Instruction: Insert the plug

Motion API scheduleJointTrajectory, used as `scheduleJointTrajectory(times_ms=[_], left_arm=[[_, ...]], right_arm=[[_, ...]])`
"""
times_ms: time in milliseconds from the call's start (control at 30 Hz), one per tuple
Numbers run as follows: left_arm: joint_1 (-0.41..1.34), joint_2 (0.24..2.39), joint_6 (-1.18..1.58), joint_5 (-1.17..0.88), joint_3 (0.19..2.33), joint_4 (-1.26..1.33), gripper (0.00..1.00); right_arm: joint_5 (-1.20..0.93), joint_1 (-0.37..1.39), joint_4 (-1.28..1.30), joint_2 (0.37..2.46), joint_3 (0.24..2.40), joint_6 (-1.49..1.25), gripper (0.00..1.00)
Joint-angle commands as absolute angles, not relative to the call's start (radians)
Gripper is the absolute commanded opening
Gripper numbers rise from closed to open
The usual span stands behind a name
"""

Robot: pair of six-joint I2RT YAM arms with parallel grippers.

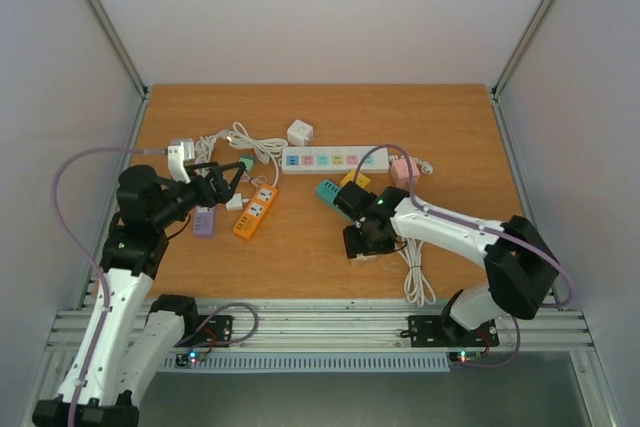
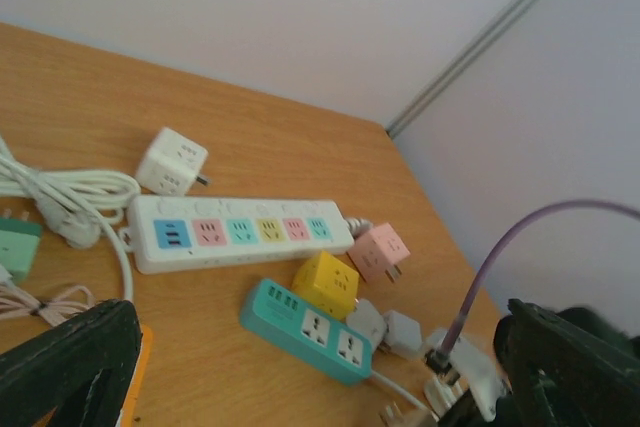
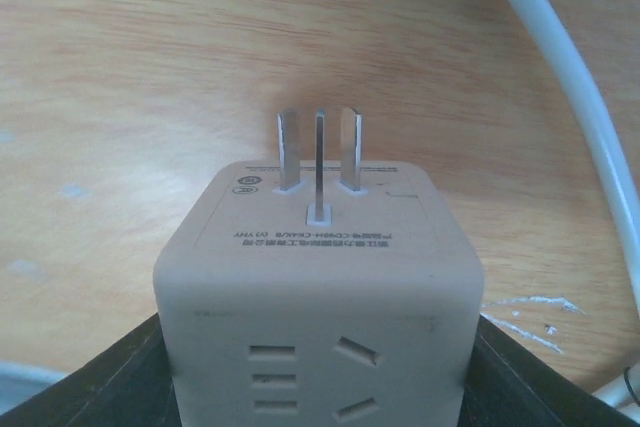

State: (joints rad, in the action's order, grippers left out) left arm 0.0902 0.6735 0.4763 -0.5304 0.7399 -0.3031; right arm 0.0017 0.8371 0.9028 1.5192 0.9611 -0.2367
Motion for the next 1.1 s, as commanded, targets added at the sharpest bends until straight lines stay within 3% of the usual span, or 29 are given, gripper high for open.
scheduleJointTrajectory(times_ms=[0,267,533,767,1067], left_arm=[[0.099,0.754,0.468,-0.726,0.73,-0.218,0.99],[0.194,0.874,0.639,-0.869,0.705,-0.04,1.0],[0.279,0.993,1.081,-0.992,0.629,0.432,0.96],[0.323,1.036,1.37,-1.046,0.625,0.751,0.88],[0.335,1.09,1.58,-1.079,0.609,1.072,0.78]], right_arm=[[-0.136,0.825,0.922,1.393,1.052,-0.002,0.49],[-0.57,0.726,0.737,1.296,1.148,0.153,0.47],[-0.876,0.656,0.567,1.344,1.3,0.088,0.46],[-1.029,0.652,0.467,1.358,1.353,0.005,0.47],[-1.052,0.644,0.455,1.376,1.395,-0.087,0.48]])
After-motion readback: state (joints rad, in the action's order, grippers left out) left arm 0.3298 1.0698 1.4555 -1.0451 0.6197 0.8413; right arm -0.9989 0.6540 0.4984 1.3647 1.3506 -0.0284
